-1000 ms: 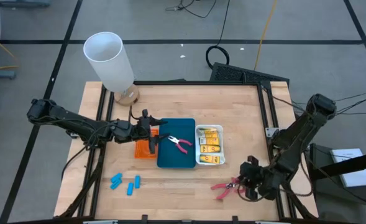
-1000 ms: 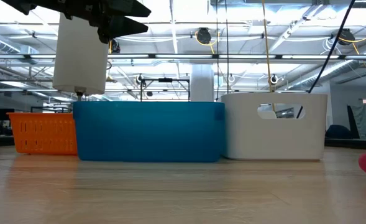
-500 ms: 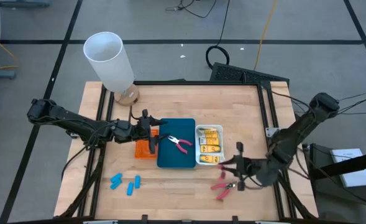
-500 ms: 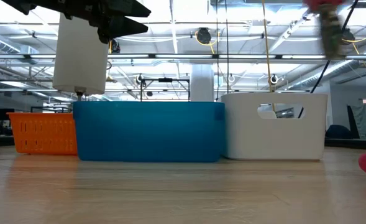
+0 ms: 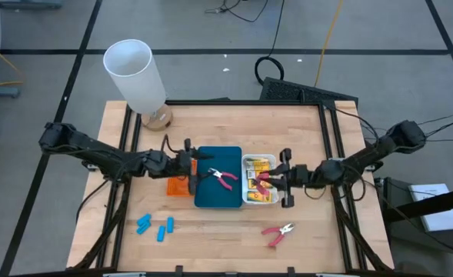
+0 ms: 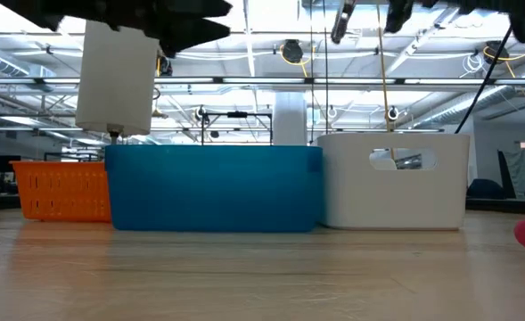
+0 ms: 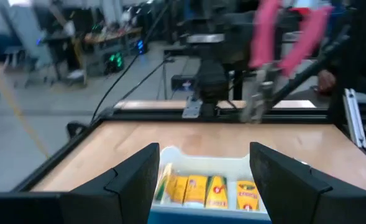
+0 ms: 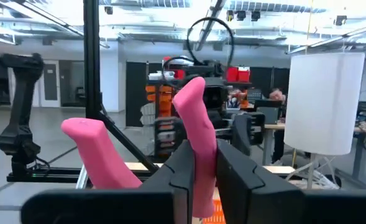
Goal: Pick & Place School Supplies
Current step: Put the pink hole puncher into the blue bin
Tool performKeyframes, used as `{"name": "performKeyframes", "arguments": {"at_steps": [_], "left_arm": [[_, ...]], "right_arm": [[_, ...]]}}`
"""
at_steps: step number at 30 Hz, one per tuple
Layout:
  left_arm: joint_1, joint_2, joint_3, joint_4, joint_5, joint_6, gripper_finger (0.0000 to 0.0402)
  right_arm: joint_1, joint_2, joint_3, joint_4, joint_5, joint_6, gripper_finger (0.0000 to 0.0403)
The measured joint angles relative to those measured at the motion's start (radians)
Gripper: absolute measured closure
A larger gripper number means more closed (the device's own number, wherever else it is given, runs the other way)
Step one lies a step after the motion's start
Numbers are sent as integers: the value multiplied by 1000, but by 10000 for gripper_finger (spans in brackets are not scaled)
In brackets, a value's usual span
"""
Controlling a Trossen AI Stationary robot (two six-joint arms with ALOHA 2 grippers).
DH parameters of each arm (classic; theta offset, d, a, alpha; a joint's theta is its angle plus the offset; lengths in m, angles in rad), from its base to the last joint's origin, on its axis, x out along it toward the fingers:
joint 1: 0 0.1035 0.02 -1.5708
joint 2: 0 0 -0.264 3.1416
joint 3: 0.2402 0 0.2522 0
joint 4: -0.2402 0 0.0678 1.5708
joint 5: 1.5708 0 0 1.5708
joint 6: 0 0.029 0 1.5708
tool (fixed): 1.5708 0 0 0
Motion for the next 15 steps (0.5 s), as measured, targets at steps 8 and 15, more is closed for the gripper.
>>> {"name": "performKeyframes", "arguments": {"at_steps": [8, 15], "left_arm": [[25, 243, 53, 300, 120, 93, 147], [58, 399, 198, 278, 231, 46, 147]], "right_arm": [[-65, 0, -6, -11, -47, 44, 369], [-65, 0, -6, -16, -48, 44, 370]]}}
